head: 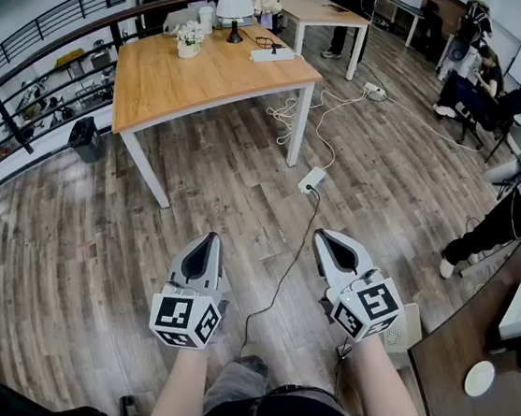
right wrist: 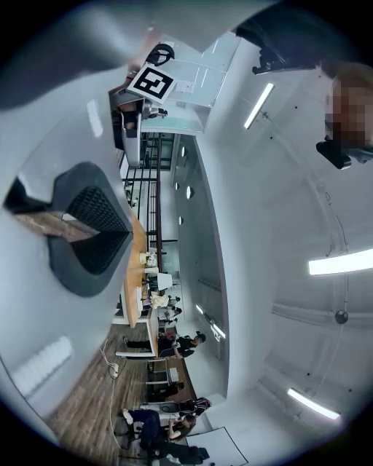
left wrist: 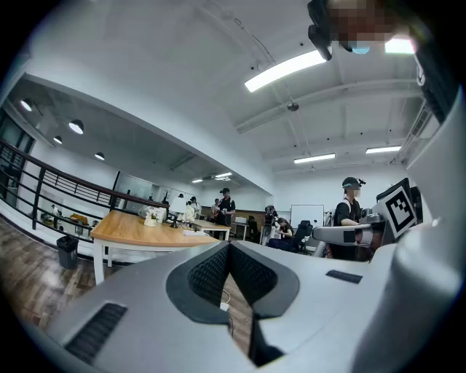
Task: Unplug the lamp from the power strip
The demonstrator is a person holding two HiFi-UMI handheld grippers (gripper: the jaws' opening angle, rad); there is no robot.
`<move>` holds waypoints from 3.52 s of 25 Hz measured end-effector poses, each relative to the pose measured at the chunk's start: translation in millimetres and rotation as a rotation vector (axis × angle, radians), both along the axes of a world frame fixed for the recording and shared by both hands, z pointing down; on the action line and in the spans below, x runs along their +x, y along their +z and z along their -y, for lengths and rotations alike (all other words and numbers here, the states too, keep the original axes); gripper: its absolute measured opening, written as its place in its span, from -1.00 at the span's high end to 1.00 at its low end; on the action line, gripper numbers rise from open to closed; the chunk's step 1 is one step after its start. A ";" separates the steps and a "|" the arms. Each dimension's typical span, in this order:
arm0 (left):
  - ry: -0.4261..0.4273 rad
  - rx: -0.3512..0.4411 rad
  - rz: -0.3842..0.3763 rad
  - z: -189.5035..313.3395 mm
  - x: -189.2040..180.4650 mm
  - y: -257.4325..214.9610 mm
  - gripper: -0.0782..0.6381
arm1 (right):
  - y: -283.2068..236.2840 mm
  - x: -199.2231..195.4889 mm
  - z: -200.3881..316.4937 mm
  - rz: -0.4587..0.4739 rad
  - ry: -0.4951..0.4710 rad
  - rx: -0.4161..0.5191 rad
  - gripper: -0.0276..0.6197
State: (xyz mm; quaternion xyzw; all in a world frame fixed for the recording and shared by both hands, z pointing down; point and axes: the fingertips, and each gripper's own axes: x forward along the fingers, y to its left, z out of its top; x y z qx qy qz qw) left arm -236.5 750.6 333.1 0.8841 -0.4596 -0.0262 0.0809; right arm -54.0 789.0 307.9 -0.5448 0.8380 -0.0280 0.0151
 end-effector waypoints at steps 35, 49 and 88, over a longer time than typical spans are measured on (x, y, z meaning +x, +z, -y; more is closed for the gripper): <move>-0.045 -0.008 0.016 306.5 113.5 10.4 0.79 | 25.5 118.2 315.2 0.057 -0.072 -0.010 0.89; -0.068 -0.003 -0.012 419.6 127.1 10.0 0.79 | 34.2 136.3 419.2 0.065 -0.100 -0.035 0.89; 0.106 -0.027 -0.023 785.4 159.4 20.2 0.79 | 53.8 136.6 791.4 0.072 0.002 -0.080 0.89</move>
